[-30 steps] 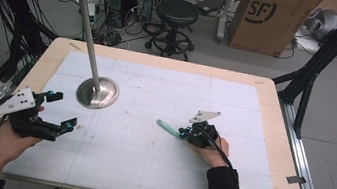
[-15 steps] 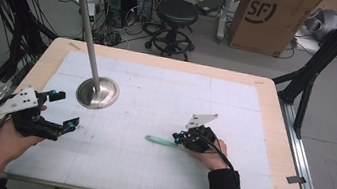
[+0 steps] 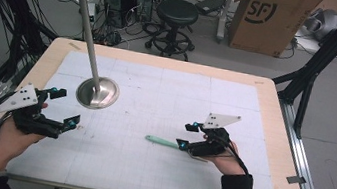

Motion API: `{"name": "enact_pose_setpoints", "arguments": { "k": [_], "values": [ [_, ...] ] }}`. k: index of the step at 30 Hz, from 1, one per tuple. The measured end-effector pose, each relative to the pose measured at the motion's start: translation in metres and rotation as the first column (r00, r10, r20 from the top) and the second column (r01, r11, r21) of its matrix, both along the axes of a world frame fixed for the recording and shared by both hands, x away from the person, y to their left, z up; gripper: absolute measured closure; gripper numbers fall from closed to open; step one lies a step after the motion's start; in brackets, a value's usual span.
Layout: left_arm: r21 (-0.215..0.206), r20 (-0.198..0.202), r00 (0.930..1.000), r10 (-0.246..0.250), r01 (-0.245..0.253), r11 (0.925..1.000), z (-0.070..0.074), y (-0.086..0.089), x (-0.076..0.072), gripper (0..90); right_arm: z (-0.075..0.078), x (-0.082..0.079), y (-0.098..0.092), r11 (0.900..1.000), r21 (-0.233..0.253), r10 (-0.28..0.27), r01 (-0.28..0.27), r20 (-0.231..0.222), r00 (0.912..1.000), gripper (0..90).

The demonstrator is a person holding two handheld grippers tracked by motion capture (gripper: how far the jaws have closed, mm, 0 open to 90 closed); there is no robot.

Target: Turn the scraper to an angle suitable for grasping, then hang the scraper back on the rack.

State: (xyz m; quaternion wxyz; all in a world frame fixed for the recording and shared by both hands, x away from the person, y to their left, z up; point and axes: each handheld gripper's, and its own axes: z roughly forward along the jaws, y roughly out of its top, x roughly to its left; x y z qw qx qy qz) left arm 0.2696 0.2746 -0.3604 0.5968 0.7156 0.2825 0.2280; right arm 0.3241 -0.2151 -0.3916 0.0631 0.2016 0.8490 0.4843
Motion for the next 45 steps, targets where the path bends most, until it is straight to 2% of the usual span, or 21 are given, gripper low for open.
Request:
{"name": "enact_pose_setpoints", "arguments": {
  "k": [3,6,7,8,10,13,20,21,22,25,26,30,31,35,37,38,40,41,43,45],
  "values": [
    [-0.002,-0.002,1.0,-0.003,0.003,1.0,0.0,-0.002,0.001,2.1,0.003,-0.002,-0.006,1.0,-0.004,-0.013,0.013,0.011,0.9999,22.4],
    [0.002,-0.004,1.0,-0.008,0.008,1.0,-0.001,-0.004,0.003,2.1,0.005,-0.004,-0.012,1.0,-0.004,-0.028,0.028,0.022,0.9994,7.9],
    [0.004,-0.004,0.9999,-0.01,0.01,0.9999,-0.001,-0.004,0.003,2.1,0.005,-0.004,-0.012,1.0,-0.004,-0.028,0.028,0.022,0.9994,7.9],
    [0.001,-0.005,0.9999,-0.009,0.009,1.0,-0.001,-0.005,0.003,2.1,0.005,-0.004,-0.013,0.999,-0.001,-0.042,0.042,0.022,0.9989,0.5],
    [0.005,-0.005,0.9999,-0.014,0.014,0.9999,-0.001,-0.005,0.004,2.1,0.006,-0.004,-0.015,0.998,0.002,-0.068,0.068,0.005,0.9977,0.1],
    [0.001,-0.007,0.9999,-0.013,0.013,0.9999,-0.002,-0.006,0.004,2.1,0.006,-0.005,-0.019,0.998,-0.01,-0.061,0.062,0.02,0.9979,0.1],
    [0.001,-0.005,0.9999,-0.016,0.016,0.9999,-0.001,-0.006,0.004,2.1,0.004,-0.004,-0.015,0.995,-0.087,-0.045,0.049,0.044,0.998,0.3],
    [0.0,-0.005,0.9999,-0.015,0.015,0.9999,-0.001,-0.006,0.003,2.1,0.003,-0.004,-0.013,0.994,-0.097,-0.041,0.044,0.035,0.9985,0.5],
    [0.001,-0.004,0.9999,-0.016,0.016,0.9999,-0.001,-0.006,0.003,2.1,0.0,-0.001,-0.01,0.994,-0.108,-0.02,0.02,0.009,0.9998,0.6],
    [-0.001,-0.008,0.9999,-0.01,0.01,1.0,-0.002,-0.006,0.004,2.1,-0.004,0.004,-0.008,0.993,-0.115,-0.009,0.01,0.005,0.9999,0.6],
    [-0.005,-0.009,0.9999,-0.01,0.01,0.9999,-0.002,-0.006,0.004,2.1,-0.005,0.005,-0.007,0.993,-0.12,-0.007,0.005,-0.017,0.9998,0.6],
    [-0.001,-0.007,0.9999,-0.009,0.009,1.0,-0.002,-0.006,0.004,2.1,-0.011,0.012,-0.005,0.985,-0.174,0.005,-0.012,-0.044,0.999,2.1],
    [-0.002,-0.008,0.9999,-0.01,0.01,0.9999,-0.002,-0.006,0.004,2.1,-0.01,0.012,-0.005,0.981,-0.192,0.006,-0.017,-0.058,0.9983,3.7],
    [0.002,-0.013,0.9999,-0.011,0.011,0.9999,-0.003,-0.006,0.005,2.1,-0.01,0.019,0.002,0.964,-0.263,0.037,-0.052,-0.062,0.9974,5.5],
    [0.002,-0.013,0.9999,-0.011,0.011,0.9999,-0.003,-0.006,0.005,2.1,-0.009,0.023,0.006,0.949,-0.306,0.059,-0.078,-0.071,0.9957,12.4],
    [0.002,-0.011,0.9999,-0.013,0.013,0.9999,-0.003,-0.006,0.005,2.1,-0.009,0.025,0.007,0.942,-0.321,0.074,-0.1,-0.091,0.9931,17.0],
    [-0.002,-0.009,0.9999,-0.011,0.011,0.9999,-0.002,-0.006,0.004,2.1,-0.01,0.029,0.012,0.919,-0.377,0.084,-0.118,-0.106,0.9908,17.4],
    [-0.004,-0.007,0.9999,-0.009,0.009,1.0,-0.001,-0.005,0.004,2.1,-0.01,0.031,0.014,0.903,-0.412,0.088,-0.124,-0.106,0.9905,19.3],
    [-0.005,-0.006,0.9999,-0.008,0.008,1.0,-0.001,-0.004,0.004,2.1,-0.01,0.033,0.018,0.879,-0.455,0.097,-0.142,-0.122,0.9878,27.2],
    [-0.004,-0.006,0.9999,-0.008,0.008,1.0,-0.001,-0.004,0.004,2.1,-0.01,0.034,0.022,0.866,-0.476,0.107,-0.157,-0.131,0.9857,32.0]
  ]
}}
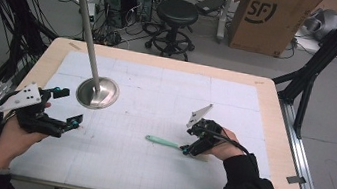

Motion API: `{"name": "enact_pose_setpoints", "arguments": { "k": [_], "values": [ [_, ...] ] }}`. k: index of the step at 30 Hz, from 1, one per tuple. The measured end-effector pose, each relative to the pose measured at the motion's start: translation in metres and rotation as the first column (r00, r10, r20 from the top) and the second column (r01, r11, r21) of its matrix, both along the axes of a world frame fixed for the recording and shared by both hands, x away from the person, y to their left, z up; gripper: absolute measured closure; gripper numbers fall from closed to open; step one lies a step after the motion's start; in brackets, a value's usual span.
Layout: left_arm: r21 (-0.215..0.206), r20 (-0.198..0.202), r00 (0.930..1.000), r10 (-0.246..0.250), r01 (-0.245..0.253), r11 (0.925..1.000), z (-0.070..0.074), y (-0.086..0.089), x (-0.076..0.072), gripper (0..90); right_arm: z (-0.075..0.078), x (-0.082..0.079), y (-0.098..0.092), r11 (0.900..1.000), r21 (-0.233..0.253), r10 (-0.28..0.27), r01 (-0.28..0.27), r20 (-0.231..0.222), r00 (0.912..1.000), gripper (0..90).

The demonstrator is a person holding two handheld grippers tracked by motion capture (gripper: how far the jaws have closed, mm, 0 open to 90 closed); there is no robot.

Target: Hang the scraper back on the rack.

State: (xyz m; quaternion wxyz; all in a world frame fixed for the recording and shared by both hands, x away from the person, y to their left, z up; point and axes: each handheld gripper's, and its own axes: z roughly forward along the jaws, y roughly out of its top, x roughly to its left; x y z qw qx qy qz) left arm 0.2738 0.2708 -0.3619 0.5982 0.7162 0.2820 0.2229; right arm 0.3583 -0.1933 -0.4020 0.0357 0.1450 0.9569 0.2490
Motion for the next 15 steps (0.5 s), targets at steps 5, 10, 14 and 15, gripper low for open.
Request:
{"name": "enact_pose_setpoints", "arguments": {
  "k": [5,10,14,15],
  "values": [
    [0.003,-0.008,1.0,0.003,-0.003,1.0,-0.002,0.0,0.0,2.1,-0.004,0.0,0.011,0.994,-0.101,0.046,-0.047,-0.011,0.9989,43.4],
    [0.005,-0.007,1.0,0.003,-0.003,1.0,-0.002,0.0,-0.001,2.1,-0.007,-0.001,0.022,0.983,-0.169,0.074,-0.077,-0.024,0.997,48.8],
    [0.0,-0.007,0.9999,0.008,-0.008,1.0,-0.001,0.002,-0.001,2.1,-0.006,0.0,0.03,0.976,-0.198,0.087,-0.09,-0.028,0.9959,58.3],
    [-0.001,-0.006,0.9999,0.009,-0.009,1.0,-0.001,0.002,-0.001,2.1,-0.007,0.0,0.031,0.974,-0.205,0.086,-0.092,-0.039,0.9956,59.9]
  ]
}}
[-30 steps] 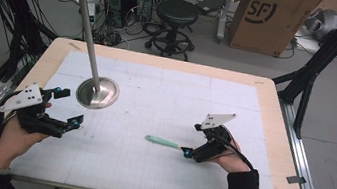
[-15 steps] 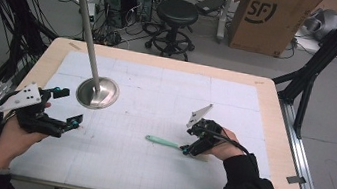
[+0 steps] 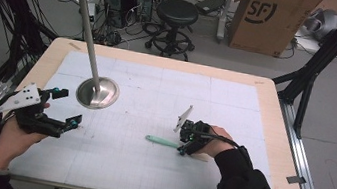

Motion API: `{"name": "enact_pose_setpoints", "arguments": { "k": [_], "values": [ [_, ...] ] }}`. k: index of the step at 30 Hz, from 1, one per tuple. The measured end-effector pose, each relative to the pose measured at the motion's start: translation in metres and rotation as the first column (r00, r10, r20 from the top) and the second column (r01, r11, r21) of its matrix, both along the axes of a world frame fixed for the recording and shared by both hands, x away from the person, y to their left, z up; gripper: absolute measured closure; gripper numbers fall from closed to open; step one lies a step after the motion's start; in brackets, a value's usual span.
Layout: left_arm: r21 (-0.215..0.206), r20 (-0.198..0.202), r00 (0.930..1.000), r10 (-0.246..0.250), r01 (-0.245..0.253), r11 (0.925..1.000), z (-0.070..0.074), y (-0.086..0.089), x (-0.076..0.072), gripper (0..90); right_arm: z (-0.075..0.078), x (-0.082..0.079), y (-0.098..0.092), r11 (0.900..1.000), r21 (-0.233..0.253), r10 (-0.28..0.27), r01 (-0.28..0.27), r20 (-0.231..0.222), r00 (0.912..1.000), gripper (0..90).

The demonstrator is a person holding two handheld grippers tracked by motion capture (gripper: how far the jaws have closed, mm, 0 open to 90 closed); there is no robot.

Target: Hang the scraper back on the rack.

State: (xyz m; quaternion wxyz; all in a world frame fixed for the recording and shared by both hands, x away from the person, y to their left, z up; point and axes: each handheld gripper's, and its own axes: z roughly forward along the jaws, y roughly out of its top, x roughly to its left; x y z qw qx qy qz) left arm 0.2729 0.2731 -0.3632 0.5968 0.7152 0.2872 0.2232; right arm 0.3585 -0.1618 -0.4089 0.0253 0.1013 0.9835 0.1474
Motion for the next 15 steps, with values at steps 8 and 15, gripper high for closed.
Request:
{"name": "enact_pose_setpoints", "arguments": {
  "k": [8,15],
  "values": [
    [0.0,-0.003,1.0,0.004,-0.004,1.0,-0.001,0.001,0.0,2.1,0.002,0.001,0.012,0.996,-0.09,0.014,-0.017,-0.038,0.9992,69.3],
    [-0.001,-0.001,1.0,0.006,-0.006,1.0,-0.001,0.003,-0.001,2.1,0.003,0.003,0.023,0.985,-0.175,0.0,-0.011,-0.063,0.998,79.5]
  ]
}}
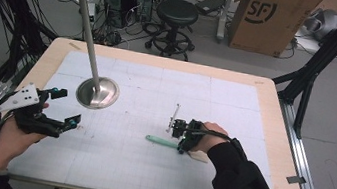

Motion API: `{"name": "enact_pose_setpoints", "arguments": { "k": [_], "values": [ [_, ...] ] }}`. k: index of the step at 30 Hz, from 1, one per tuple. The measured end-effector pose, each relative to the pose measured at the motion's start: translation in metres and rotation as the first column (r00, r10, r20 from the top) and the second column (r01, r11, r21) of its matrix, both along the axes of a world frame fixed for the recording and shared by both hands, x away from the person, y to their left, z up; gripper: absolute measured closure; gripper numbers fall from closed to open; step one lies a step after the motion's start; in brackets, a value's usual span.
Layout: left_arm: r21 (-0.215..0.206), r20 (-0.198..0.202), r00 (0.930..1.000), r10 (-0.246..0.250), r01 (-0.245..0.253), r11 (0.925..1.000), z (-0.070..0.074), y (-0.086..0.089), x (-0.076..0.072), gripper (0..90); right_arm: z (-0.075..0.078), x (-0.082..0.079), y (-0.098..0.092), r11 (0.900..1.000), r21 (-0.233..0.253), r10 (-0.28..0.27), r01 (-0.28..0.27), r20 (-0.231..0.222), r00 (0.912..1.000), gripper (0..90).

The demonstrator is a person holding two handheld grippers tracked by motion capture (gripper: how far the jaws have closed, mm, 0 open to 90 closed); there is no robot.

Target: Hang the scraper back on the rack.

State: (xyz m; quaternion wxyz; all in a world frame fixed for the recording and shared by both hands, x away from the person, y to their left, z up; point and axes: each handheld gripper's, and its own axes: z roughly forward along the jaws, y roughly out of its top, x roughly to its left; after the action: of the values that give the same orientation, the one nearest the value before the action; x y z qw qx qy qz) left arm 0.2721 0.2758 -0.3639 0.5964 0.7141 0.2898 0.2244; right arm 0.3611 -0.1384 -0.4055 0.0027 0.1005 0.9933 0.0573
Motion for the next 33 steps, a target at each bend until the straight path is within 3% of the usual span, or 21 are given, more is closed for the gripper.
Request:
{"name": "enact_pose_setpoints", "arguments": {
  "k": [4,9,13,15,18,25,30,33],
  "values": [
    [-0.002,0.0,1.0,0.004,-0.004,1.0,0.0,0.002,-0.001,2.1,0.0,0.001,0.0,1.0,0.0,0.003,-0.003,-0.006,1.0,80.2],
    [-0.003,0.002,0.9999,0.013,-0.013,0.9999,0.001,0.006,-0.002,2.1,0.001,0.0,-0.003,0.999,0.02,0.028,-0.028,0.02,0.9994,80.4],
    [-0.01,0.007,0.9996,0.027,-0.027,0.9996,0.002,0.01,-0.003,2.1,0.01,-0.002,-0.013,0.989,0.151,-0.014,0.004,0.066,0.9977,80.4],
    [-0.014,0.007,0.9995,0.031,-0.031,0.9994,0.002,0.011,-0.003,2.1,0.015,-0.002,-0.018,0.979,0.203,-0.03,0.01,0.095,0.995,80.4],
    [-0.011,0.009,0.9995,0.031,-0.031,0.9995,0.003,0.012,-0.004,2.1,0.023,-0.002,-0.026,0.959,0.277,-0.086,0.056,0.097,0.9916,80.4],
    [-0.013,0.01,0.9995,0.029,-0.029,0.9995,0.003,0.011,-0.004,2.1,0.034,-0.002,-0.039,0.876,0.47,-0.183,0.114,0.104,0.9776,80.3],
    [-0.014,0.012,0.9995,0.028,-0.028,0.9995,0.003,0.01,-0.003,2.1,0.044,-0.003,-0.039,0.786,0.605,-0.246,0.129,0.115,0.9624,80.3],
    [-0.01,0.01,0.9996,0.025,-0.025,0.9996,0.003,0.009,-0.003,2.1,0.051,-0.005,-0.038,0.723,0.676,-0.302,0.144,0.122,0.9454,80.3]
  ]
}}
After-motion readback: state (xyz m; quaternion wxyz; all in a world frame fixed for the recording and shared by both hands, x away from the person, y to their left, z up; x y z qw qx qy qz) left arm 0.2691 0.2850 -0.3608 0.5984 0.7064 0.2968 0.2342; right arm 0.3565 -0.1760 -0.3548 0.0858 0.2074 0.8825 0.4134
